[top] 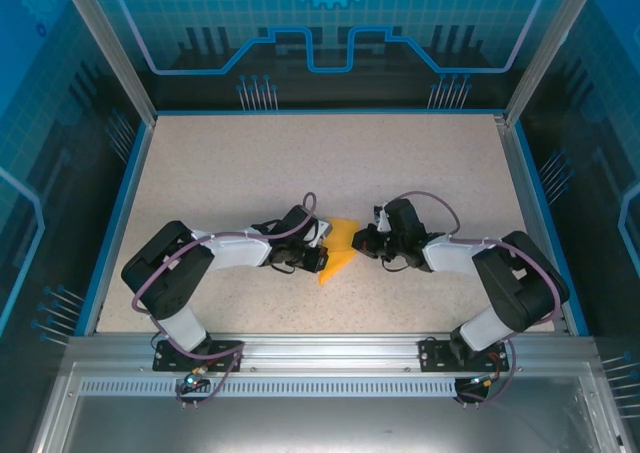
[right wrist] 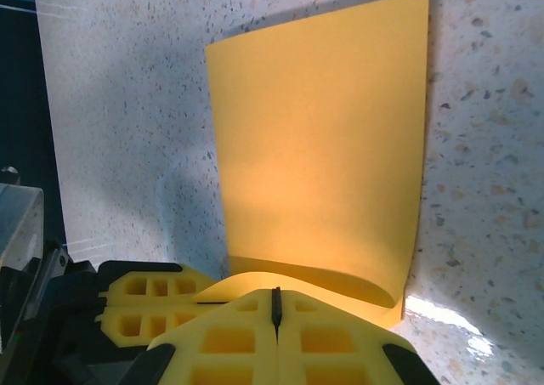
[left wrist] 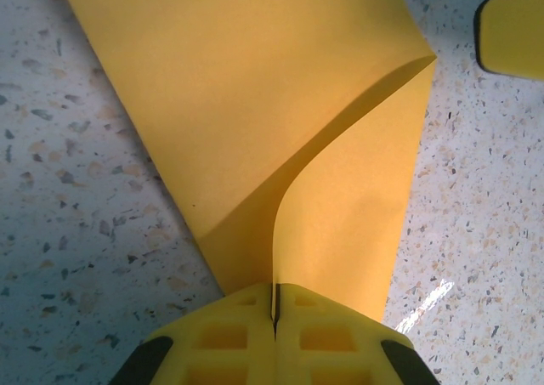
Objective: Fold a paper plane with a square sheet of paper (pick it up from the middle)
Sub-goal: Third fold the triangle at the center of the table.
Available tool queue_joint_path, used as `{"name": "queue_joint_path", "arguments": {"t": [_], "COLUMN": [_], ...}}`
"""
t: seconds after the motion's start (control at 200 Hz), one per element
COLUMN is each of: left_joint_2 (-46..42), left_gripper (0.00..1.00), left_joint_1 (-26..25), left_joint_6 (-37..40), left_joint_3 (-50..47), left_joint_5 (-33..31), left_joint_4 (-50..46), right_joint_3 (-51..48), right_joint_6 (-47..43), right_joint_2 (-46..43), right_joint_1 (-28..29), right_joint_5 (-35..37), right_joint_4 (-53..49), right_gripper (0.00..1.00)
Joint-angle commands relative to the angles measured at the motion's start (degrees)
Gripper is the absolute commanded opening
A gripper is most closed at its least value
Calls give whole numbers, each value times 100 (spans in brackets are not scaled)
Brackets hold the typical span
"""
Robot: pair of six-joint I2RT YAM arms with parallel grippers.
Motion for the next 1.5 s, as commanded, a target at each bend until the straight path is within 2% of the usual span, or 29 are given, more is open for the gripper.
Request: {"name": "queue_joint_path", "arguments": {"t": [0.0,0.165,0.315,0.59,0.705,0.855,1.195,1.395,1.495], "left_joint_2": [139,116,107,116,107,96,72,-101,-381], "left_gripper": [5,5,5,5,5,5,6,12,25], "left_joint_1": [24,27,26,23,26,22,22,27,25], "left_joint_6": [111,150,155,148,129,128,121,16,-68], "left_joint_3": [82,73,60,52,56,91,132,179,225], "left_joint_5": [86,68,62,60,55,58,60,60,-40], "left_joint_4": [-385,-431,-432,-442,-435,-446,-480,-557,-708], "right_joint_3": [160,88,-158,-76,136,468,591,434,405], "right_joint_6": [-172,-266,-136,-203,-294,-240,-126,-171,-203], "right_joint_2": [305,746,1020,540,426,528,1088,1295,1248], "right_joint_1": [-90,-263,-465,-533,-373,81,319,311,311], "right_joint_5": [-134,-188,-354,-374,-547,-396,-324,-36,86], "right_joint_4": [-200,-83,450,118,5,-223,-93,-94,-211], "right_gripper": [0,0,0,0,0,0,0,0,0]}}
